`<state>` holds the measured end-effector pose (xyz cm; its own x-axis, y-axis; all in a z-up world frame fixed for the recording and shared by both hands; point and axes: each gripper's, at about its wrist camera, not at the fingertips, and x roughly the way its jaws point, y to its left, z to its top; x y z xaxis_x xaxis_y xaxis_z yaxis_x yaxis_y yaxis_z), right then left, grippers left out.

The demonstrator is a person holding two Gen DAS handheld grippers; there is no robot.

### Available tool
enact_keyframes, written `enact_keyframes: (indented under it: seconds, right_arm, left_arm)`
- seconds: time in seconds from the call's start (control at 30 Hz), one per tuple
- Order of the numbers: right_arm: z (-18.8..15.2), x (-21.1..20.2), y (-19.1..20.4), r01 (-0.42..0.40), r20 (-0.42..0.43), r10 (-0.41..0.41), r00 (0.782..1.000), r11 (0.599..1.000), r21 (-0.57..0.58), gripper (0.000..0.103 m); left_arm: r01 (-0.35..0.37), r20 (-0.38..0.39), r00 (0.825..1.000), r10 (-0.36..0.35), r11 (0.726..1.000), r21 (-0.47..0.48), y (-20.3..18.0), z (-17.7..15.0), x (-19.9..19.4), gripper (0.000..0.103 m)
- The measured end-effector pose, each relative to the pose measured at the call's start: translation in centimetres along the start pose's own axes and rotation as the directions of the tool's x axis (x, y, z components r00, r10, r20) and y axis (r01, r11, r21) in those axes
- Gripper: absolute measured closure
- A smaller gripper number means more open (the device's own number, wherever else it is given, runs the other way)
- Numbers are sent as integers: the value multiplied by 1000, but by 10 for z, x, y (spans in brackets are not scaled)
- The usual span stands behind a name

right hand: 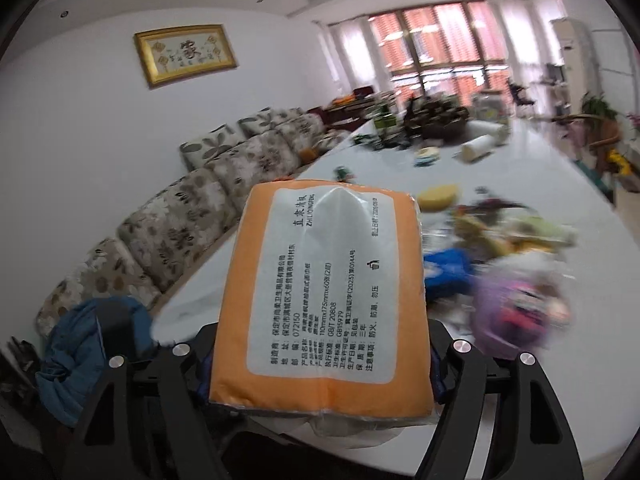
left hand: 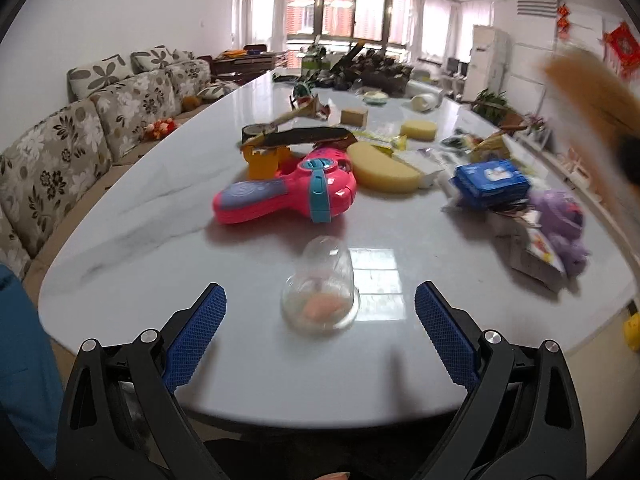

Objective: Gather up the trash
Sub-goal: 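Grasp the orange tissue pack with the right gripper while the left grasps the clear dome cup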

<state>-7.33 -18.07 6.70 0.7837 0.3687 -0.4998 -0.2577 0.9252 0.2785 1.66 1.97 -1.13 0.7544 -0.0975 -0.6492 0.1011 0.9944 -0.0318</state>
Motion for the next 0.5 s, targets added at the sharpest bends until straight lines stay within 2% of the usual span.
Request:
enact_keyframes:
  seconds: [0.07, 0.1, 0.13, 0.23, 0.27, 0.33, 0.37, 0.47, 0.5]
  right_arm:
    - [-15, -14, -11, 29, 4, -29, 1000, 1000, 6, 29]
    - [-21, -17, -19, 40, 5, -40, 999, 999, 17, 29]
    - [-27, -18, -25, 43, 2, -43, 999, 999, 23, 29]
    - [-44, -28, -34, 50, -6, -50, 999, 999, 21, 29]
    - [-48, -32, -34, 39, -11, -39, 999, 999, 10, 29]
    - [-54, -37, -29, 16, -22, -17, 1000, 1000, -15, 29]
    - [-57, -42, -26, -20, -32, 19, 999, 999, -34, 29]
    - [-68, -55, -18, -137, -98, 130, 987, 988, -66, 29]
    - [-74, -54, -15, -193, -153, 180, 972, 979, -73, 29]
  left_arm:
    - [-27, -21, 999, 27, 1000, -7, -2, -1, 15, 14]
    - [-85, 5, 996, 85, 996, 9, -5, -1, 18, 31]
    - [-64, 27, 998, 63, 998, 22, -6, -2, 17, 69]
    - [-5, 39, 999, 6, 1000, -22, -2, -1, 11, 70]
    - [-8, 52, 999, 9, 1000, -28, -1, -2, 4, 70]
    - [-13, 83, 996, 14, 1000, -14, -3, -4, -20, 70]
    - [17, 111, 994, -17, 1000, -4, -4, -6, -42, 70]
    - [84, 178, 979, -104, 989, 119, -16, -18, -100, 70]
    - [93, 166, 979, -122, 980, 177, -22, -29, -114, 70]
